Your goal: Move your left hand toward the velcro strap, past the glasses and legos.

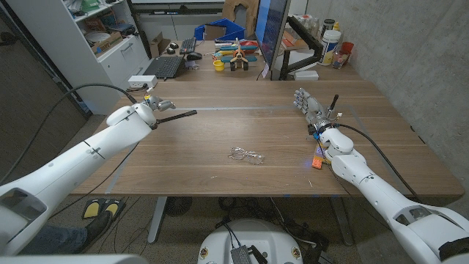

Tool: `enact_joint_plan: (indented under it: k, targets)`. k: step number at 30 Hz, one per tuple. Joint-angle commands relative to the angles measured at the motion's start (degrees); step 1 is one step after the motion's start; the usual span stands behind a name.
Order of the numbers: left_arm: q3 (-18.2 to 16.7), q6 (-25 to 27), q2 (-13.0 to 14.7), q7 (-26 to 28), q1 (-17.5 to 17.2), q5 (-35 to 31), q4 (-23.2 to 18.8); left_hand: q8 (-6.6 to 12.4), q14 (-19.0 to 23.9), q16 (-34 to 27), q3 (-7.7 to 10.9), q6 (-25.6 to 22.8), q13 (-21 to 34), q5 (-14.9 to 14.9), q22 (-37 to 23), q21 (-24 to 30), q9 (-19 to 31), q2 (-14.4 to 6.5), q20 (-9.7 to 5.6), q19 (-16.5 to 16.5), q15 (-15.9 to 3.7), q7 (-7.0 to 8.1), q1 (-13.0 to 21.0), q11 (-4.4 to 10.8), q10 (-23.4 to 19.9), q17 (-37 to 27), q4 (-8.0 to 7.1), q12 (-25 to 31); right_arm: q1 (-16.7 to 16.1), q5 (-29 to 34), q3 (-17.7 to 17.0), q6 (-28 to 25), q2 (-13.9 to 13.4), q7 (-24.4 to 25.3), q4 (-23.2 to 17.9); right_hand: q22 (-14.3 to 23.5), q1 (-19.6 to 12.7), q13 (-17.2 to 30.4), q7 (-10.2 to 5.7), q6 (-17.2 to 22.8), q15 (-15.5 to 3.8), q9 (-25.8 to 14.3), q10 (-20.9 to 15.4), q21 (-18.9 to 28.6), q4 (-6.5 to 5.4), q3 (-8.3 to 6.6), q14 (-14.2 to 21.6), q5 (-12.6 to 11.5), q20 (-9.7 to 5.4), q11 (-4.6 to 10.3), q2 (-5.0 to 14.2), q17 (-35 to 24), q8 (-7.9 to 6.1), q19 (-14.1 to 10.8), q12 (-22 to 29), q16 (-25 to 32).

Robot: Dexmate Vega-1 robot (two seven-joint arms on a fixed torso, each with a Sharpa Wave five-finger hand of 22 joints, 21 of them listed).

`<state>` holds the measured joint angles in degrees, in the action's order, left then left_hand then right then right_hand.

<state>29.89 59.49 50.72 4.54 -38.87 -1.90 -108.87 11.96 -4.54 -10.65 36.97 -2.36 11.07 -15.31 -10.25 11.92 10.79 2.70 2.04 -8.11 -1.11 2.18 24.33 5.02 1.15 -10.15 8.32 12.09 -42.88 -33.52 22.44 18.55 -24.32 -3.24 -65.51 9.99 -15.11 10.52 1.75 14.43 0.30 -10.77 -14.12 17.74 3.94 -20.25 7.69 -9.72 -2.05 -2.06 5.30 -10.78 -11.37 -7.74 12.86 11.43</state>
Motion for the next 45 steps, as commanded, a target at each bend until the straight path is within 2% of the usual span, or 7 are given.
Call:
enact_joint_plan:
  k: [1, 18, 26, 45]
  targets:
    - [2.88, -0.54, -0.68, -2.74, 3.13, -2.31, 3.81, 0.26, 0.10, -0.25, 0.16, 0.00, 0.17, -0.26, -0.23, 0.24, 0.33, 0.10, 0.42, -0.01, 0.03, 0.39, 0.90, 0.37, -0.01, -0.11, 0.40, 0.32, 0.25, 0.32, 0.15, 0.07, 0.30, 0.44, 0.37, 0.29, -0.03, 0.13, -0.02, 0.39, -0.15, -0.19, -0.36, -0.31, 0.28, 0.08, 0.47, -0.32, -1.05, 0.15, 0.41, -0.18, -0.05, -0.47, -0.15, -0.07]
    - [4.57, -4.45, -2.40, -5.27, 5.98, -3.55, 9.78, 0.62, 0.33, -0.25, -0.05, -1.21, 0.20, -0.35, -0.28, 0.17, 0.36, 0.46, 0.44, -0.02, -0.01, 0.56, 1.75, 0.47, -0.56, -0.14, 0.53, 0.44, 0.34, 0.78, 0.18, -0.15, 0.39, 1.52, -0.27, 0.30, -0.04, 0.13, -0.07, 0.44, -0.24, -0.19, -0.50, -0.61, 0.35, 0.04, 0.59, -0.34, -1.07, 0.26, 0.45, -0.16, -0.04, -0.59, -0.15, -0.12]
    - [6.26, -4.72, -2.82, -6.88, 7.93, -4.91, 11.71, 0.62, 0.33, -0.22, -0.14, -1.35, 0.22, -0.37, -0.30, 0.13, 0.37, 0.58, 0.51, -0.07, 0.05, 0.60, 1.96, 0.49, -0.64, -0.15, 0.51, 0.43, 0.13, 0.97, 0.15, -0.42, 0.28, 2.05, -0.64, 0.31, -0.02, 0.13, -0.07, 0.48, -0.21, -0.19, -0.62, -0.76, 0.38, 0.04, 0.62, -0.33, -1.03, 0.22, 0.45, -0.16, -0.04, -0.63, -0.13, -0.15]
    - [7.20, -5.50, -4.02, -8.95, 9.63, -5.52, 15.51, 0.62, 0.39, -0.21, -0.33, -1.66, 0.24, -0.44, -0.33, 0.13, 0.39, 0.79, 0.57, -0.01, -0.01, 0.66, 2.45, 0.68, -0.90, -0.18, 0.45, 0.45, 0.36, 1.46, 0.32, -0.53, 0.40, 2.51, -0.62, 0.32, 0.03, 0.13, -0.11, 0.60, -0.28, -0.19, -0.62, -1.06, 0.40, 0.03, 0.84, -0.33, -1.07, 0.20, 0.51, -0.17, -0.06, -0.78, -0.20, -0.13]
